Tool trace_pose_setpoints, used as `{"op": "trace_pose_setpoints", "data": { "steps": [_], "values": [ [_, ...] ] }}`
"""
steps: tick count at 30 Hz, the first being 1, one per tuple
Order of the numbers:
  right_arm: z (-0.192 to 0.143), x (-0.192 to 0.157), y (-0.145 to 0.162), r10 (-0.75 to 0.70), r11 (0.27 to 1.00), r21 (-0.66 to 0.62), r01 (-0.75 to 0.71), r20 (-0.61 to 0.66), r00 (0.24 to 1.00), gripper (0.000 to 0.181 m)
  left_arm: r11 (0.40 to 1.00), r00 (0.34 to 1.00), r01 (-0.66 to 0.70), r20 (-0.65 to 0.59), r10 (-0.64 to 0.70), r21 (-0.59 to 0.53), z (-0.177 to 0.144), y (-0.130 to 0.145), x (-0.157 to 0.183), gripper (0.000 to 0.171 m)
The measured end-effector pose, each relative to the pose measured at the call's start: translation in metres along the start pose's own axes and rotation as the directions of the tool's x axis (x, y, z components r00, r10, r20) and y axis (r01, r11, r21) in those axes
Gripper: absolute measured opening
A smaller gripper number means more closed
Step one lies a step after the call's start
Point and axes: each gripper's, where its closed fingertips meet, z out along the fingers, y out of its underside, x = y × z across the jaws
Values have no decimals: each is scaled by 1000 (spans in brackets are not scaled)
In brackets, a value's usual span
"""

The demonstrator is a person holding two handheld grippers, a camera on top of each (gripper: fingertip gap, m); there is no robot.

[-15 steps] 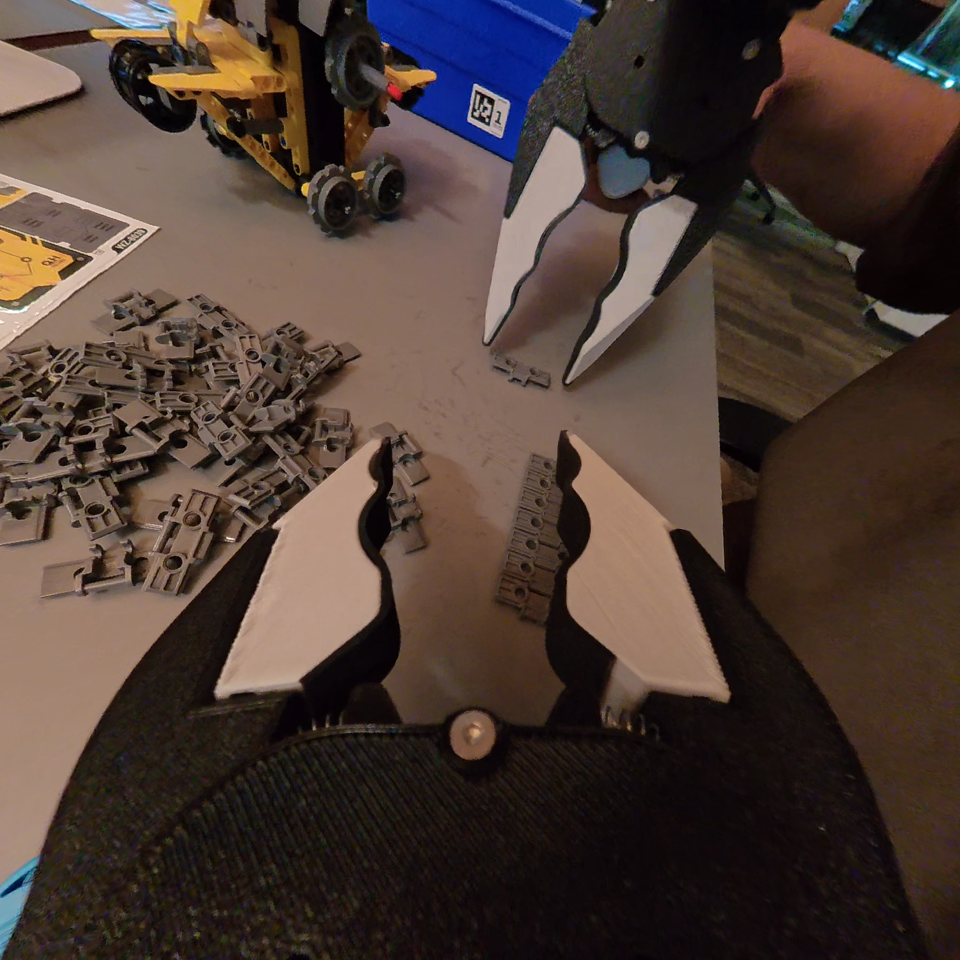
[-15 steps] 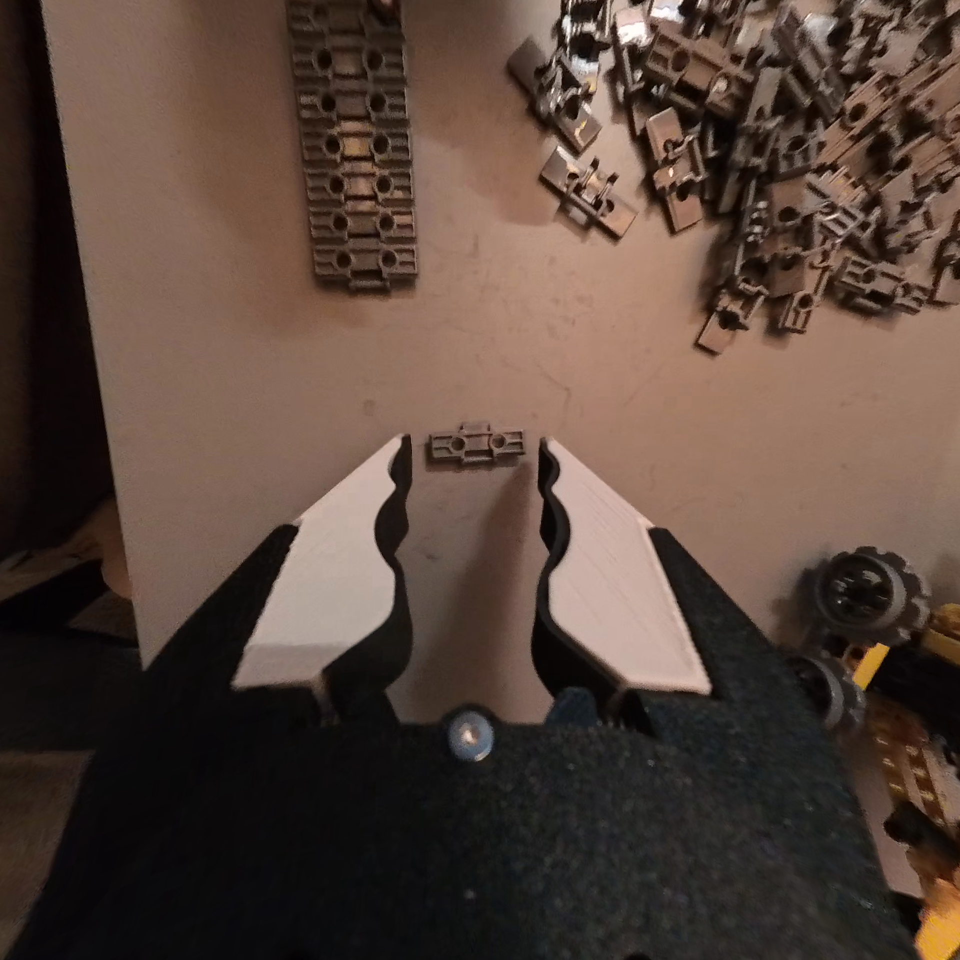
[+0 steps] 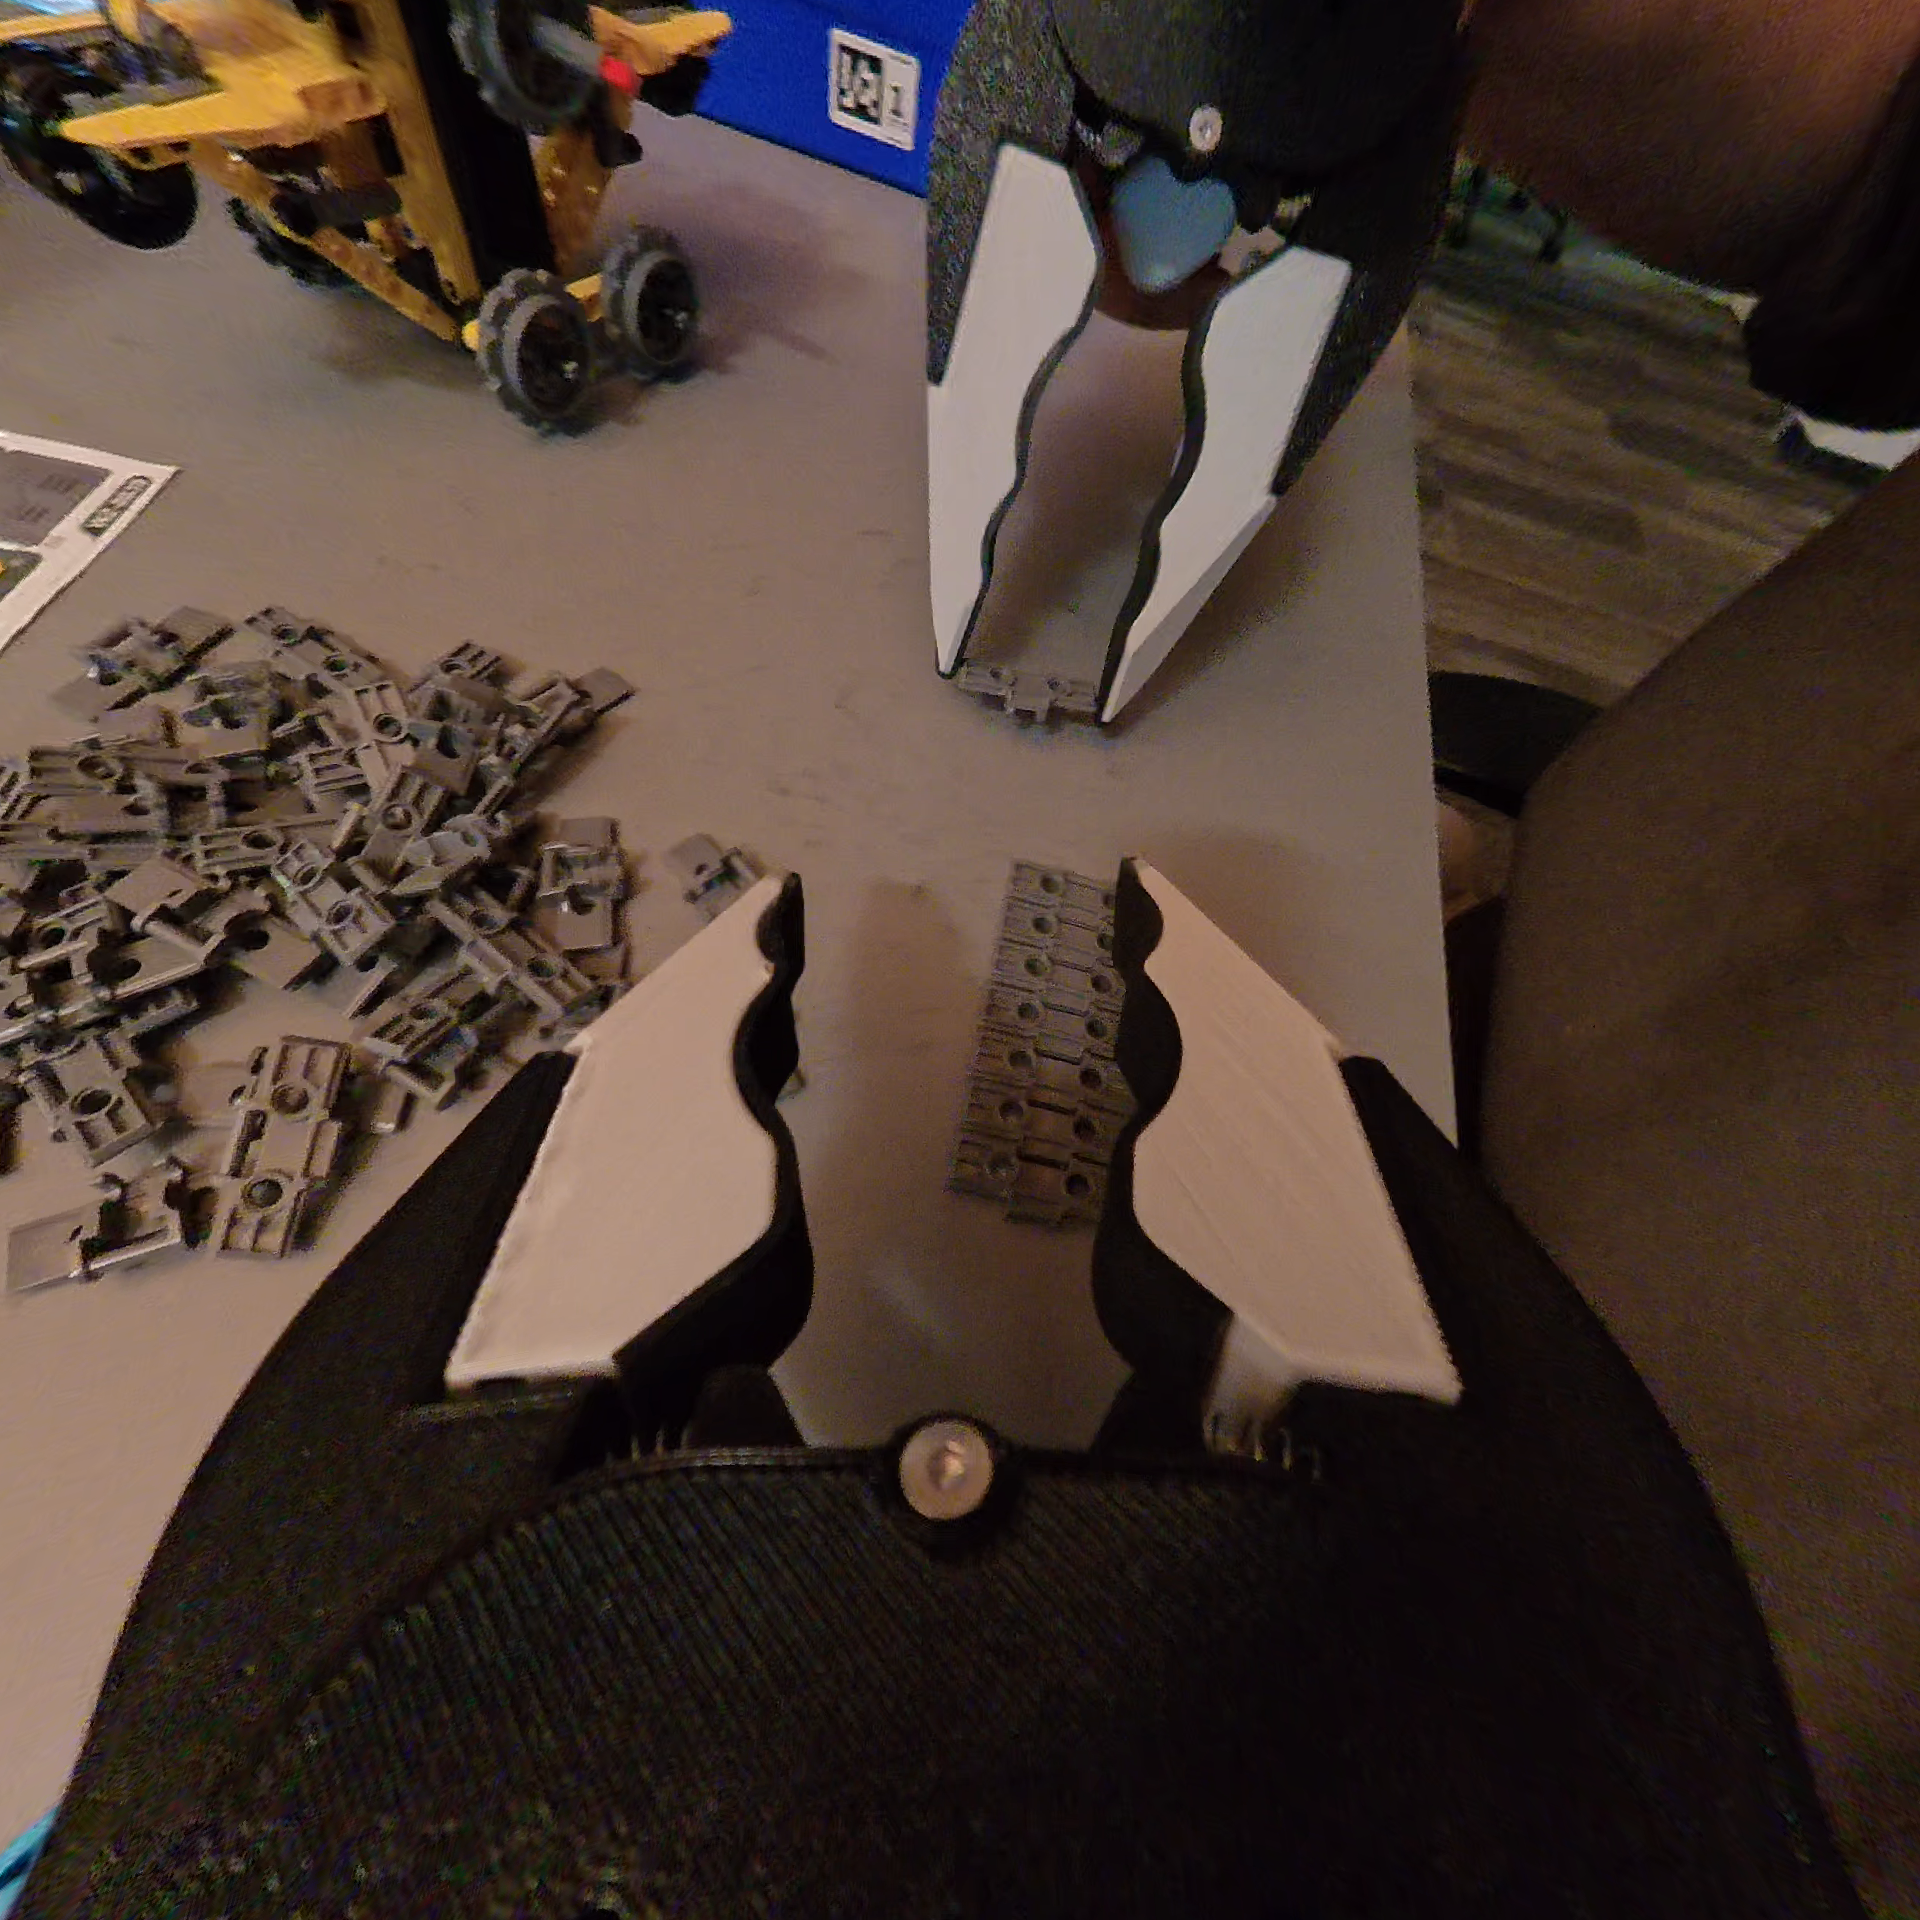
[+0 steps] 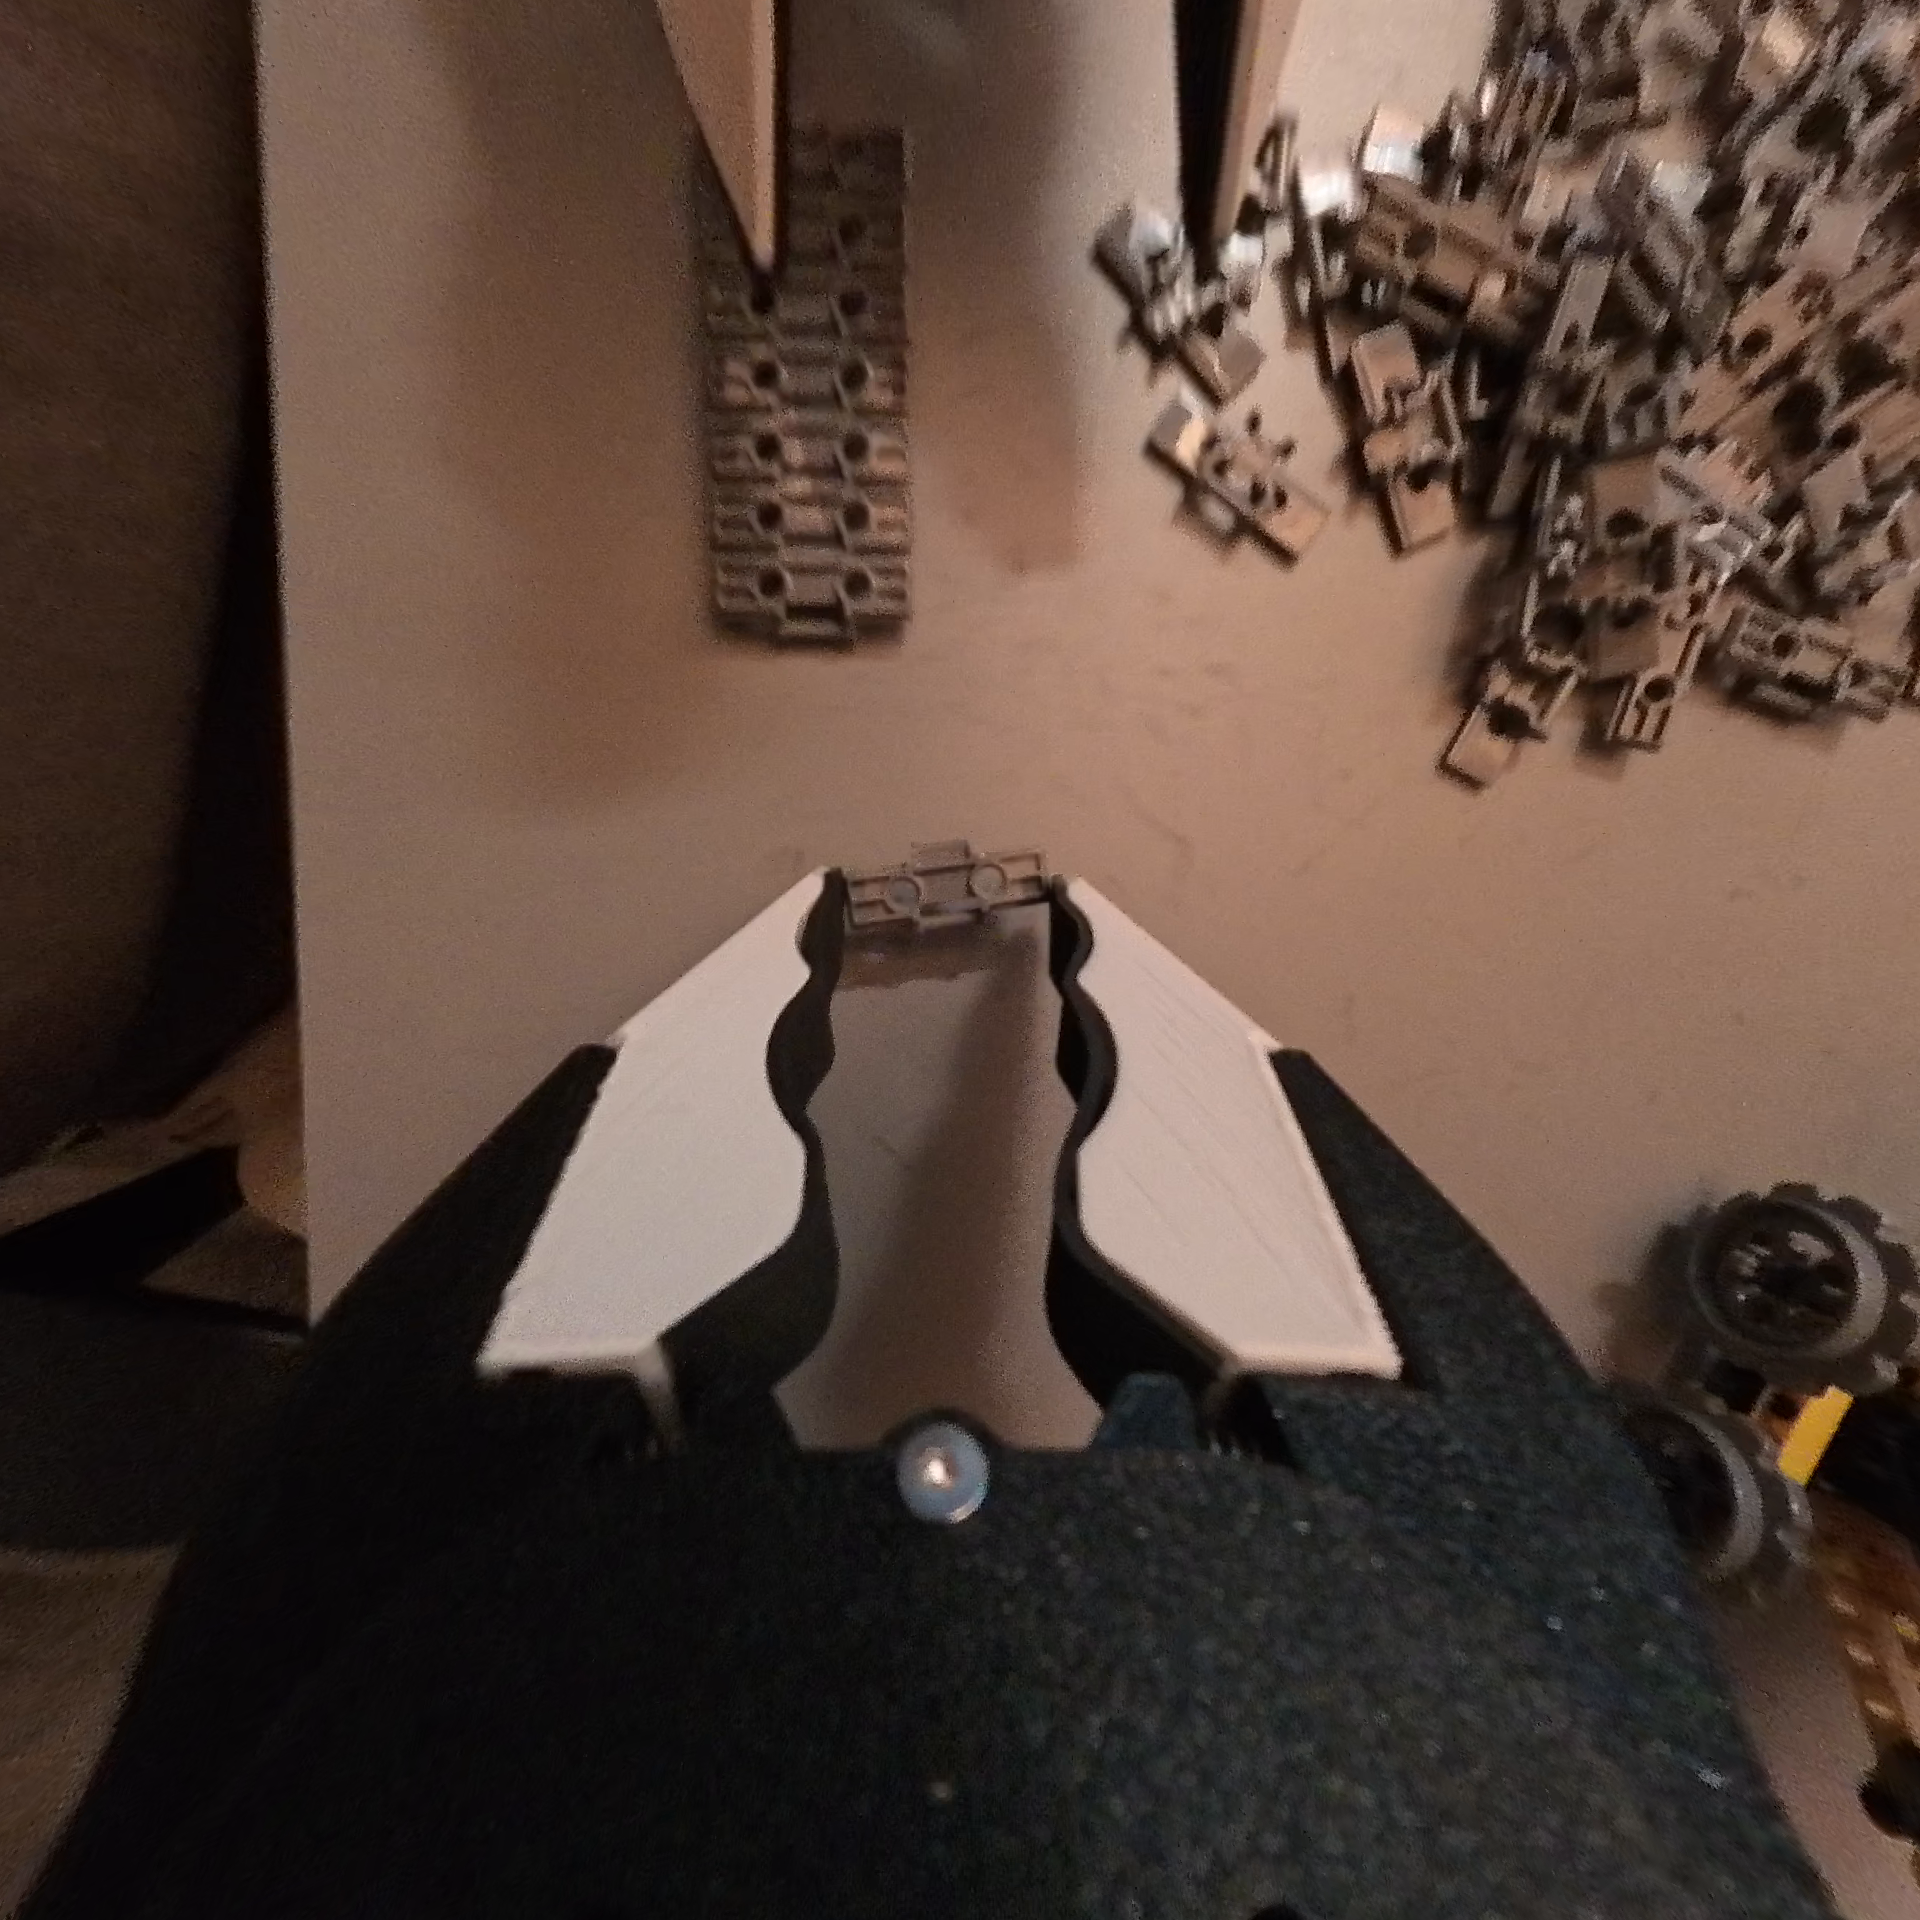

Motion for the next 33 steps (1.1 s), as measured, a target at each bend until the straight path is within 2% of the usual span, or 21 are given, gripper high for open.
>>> {"op": "trace_pose_setpoints", "data": {
  "steps": [4,9,15,33],
  "values": [
    [3,-16,-32,10,992,124,-8,-20,1000,39,994,994,-100,-46,98,-38,4,6,16,56],
    [23,-27,-34,34,998,63,-29,-83,996,39,968,976,-219,-39,215,-123,15,18,25,57],
    [25,-27,-36,82,993,95,-74,-79,993,39,937,961,-273,-12,277,-217,23,31,24,51],
    [28,-20,-39,140,980,145,-135,-21,990,39,940,976,-216,-52,210,-265,27,38,23,52]
  ]
}}
